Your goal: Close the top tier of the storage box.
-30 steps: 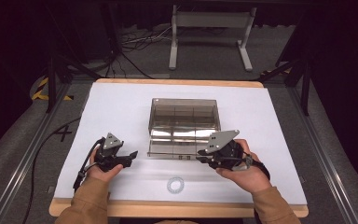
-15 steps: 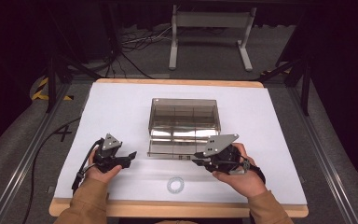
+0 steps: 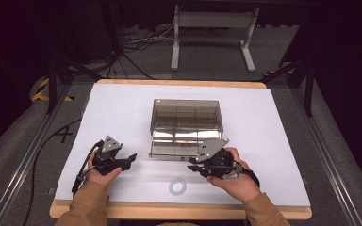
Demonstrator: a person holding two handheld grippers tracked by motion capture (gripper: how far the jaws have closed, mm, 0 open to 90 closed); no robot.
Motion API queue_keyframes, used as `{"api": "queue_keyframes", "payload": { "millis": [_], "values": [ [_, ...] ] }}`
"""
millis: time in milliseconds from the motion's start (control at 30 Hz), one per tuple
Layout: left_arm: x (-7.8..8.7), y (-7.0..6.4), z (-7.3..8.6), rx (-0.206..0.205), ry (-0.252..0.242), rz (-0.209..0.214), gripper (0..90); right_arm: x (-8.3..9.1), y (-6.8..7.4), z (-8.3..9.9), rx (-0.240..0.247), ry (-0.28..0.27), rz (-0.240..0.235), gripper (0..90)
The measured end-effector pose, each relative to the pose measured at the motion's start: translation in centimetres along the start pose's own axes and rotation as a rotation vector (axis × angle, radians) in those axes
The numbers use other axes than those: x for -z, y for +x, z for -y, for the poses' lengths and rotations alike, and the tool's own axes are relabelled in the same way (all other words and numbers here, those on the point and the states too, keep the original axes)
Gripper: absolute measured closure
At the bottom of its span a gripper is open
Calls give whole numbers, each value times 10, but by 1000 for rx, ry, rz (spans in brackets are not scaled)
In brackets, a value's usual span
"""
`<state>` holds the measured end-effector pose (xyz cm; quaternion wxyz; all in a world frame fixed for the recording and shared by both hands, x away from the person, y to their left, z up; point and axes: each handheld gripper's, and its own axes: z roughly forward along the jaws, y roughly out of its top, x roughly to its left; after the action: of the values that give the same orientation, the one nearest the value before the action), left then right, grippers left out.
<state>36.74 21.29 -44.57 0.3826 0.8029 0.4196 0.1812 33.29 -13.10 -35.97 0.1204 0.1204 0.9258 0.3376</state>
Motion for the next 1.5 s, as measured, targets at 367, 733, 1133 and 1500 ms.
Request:
{"api": "queue_keyframes", "payload": {
  "millis": [367, 733, 1133, 1500],
  "values": [
    [1, 1, 1, 5, 0, -1, 296, -21, 7, -2, 15, 36, -38, 773],
    [0, 1, 0, 5, 0, 2, 296, -35, 13, 0, 9, 58, -43, 757],
    [-2, -1, -2, 0, -6, 11, 296, -47, 17, 6, -13, 83, -22, 751],
    [-3, -1, -4, -7, -5, 16, 295, -60, 21, 11, -16, 114, -32, 749]
  ]
}}
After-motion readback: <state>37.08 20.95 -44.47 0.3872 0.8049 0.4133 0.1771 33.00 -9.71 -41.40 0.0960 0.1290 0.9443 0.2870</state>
